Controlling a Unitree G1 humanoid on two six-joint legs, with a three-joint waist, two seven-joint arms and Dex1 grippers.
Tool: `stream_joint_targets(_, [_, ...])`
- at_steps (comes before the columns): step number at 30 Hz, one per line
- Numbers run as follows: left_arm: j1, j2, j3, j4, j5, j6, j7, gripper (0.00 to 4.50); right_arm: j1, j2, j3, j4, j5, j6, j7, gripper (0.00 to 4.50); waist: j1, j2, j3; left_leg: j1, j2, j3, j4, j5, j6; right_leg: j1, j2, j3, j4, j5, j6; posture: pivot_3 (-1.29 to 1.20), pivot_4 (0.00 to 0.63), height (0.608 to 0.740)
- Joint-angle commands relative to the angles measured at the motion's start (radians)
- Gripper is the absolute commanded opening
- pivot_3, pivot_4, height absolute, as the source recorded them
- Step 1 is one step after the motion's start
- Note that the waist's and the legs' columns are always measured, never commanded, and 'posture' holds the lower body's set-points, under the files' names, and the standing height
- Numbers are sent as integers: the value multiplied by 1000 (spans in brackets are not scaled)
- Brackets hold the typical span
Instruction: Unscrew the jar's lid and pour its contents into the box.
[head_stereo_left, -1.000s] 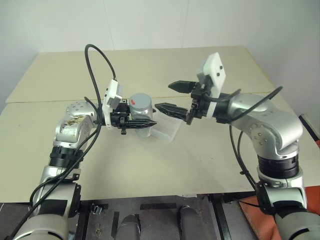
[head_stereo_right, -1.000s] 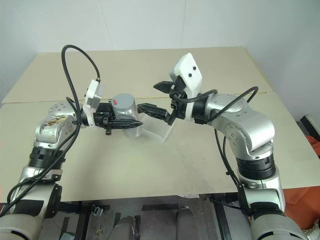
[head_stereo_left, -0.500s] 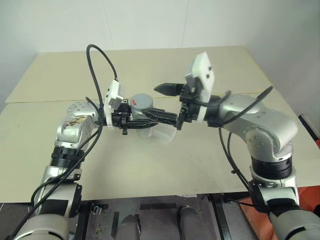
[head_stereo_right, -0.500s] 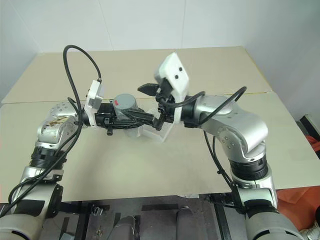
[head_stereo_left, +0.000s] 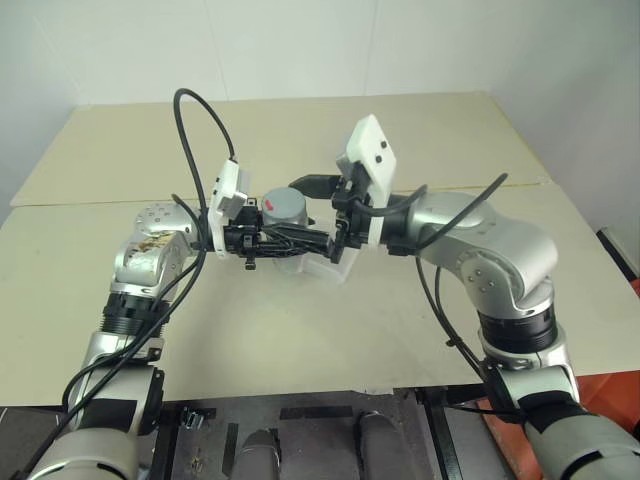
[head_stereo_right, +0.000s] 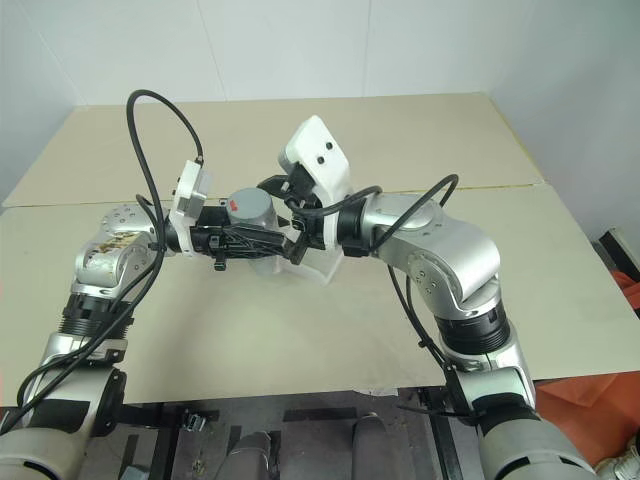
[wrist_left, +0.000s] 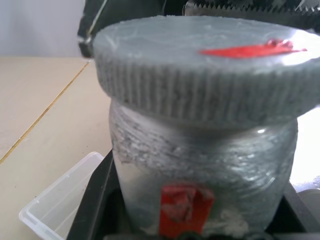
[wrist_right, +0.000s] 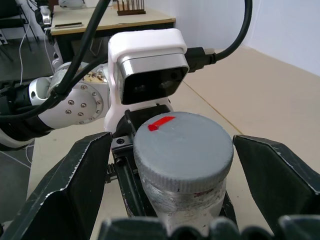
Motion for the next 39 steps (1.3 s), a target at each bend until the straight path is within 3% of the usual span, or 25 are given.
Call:
stream_joint_targets(1, [1, 11, 8, -46, -1, -14, 0, 1917, -29, 13, -17, -20, 6, -3, -3, 4480, 0, 0, 0, 0, 0, 0, 0, 0, 0, 0, 0, 0, 0, 0, 0, 0, 150, 740])
stream_joint_targets(5, [6, 13, 8, -53, -2, -12, 0, 1917, -27, 20, -20, -24, 6, 2, -5, 4310, 0, 0, 0, 0, 0, 0, 0, 0, 0, 0, 0, 0, 0, 0, 0, 0, 150, 740])
stream_joint_targets(7, [8, 13, 8, -55, -3, -11, 0, 1917, -28, 23, -22, -21, 6, 4, -8, 3921, 0, 0, 0, 0, 0, 0, 0, 0, 0, 0, 0, 0, 0, 0, 0, 0, 150, 740])
stream_joint_targets(10, [3, 12, 5, -48, -1, -12, -2, 1917, -34, 22, -27, -12, 6, 3, -4, 2813, 0, 0, 0, 0, 0, 0, 0, 0, 0, 0, 0, 0, 0, 0, 0, 0, 150, 740])
stream_joint_targets(11, [1, 12, 5, -44, 1, -13, -4, 1917, -35, 20, -28, -9, 5, 2, -2, 2746, 0, 0, 0, 0, 0, 0, 0, 0, 0, 0, 0, 0, 0, 0, 0, 0, 150, 740])
stream_joint_targets(17, [7, 10, -4, -40, 12, -26, -7, 1917, -49, 15, -62, 2, 31, 34, -7, 2744, 0, 0, 0, 0, 0, 0, 0, 0, 0, 0, 0, 0, 0, 0, 0, 0, 150, 740])
stream_joint_targets(21, [35, 24, -7, -52, 19, -41, -13, 1917, -77, 37, -170, 4, 137, 130, -46, 2744, 0, 0, 0, 0, 0, 0, 0, 0, 0, 0, 0, 0, 0, 0, 0, 0, 150, 740])
stream_joint_targets(28, [55, 36, -6, -64, 31, -51, -5, 1917, -71, -27, -271, -7, 186, 163, -78, 2744, 3, 0, 0, 0, 0, 0, 0, 0, 0, 0, 0, 0, 0, 0, 0, 0, 150, 740])
stream_joint_targets(33, [60, 51, 37, -76, 19, -29, 56, 1917, 128, -122, -304, -64, 74, 29, -108, 2744, 9, 0, 0, -1, 0, 0, 0, 0, 0, 0, 0, 0, -1, 0, 0, 0, 150, 740])
stream_joint_targets(39, [48, 69, 77, -54, 94, -60, 222, 1917, 450, -129, -373, -76, -28, -97, -173, 2744, 17, 0, 0, -1, 0, 1, 0, 0, 0, 0, 0, 0, -1, 0, 0, 0, 150, 740])
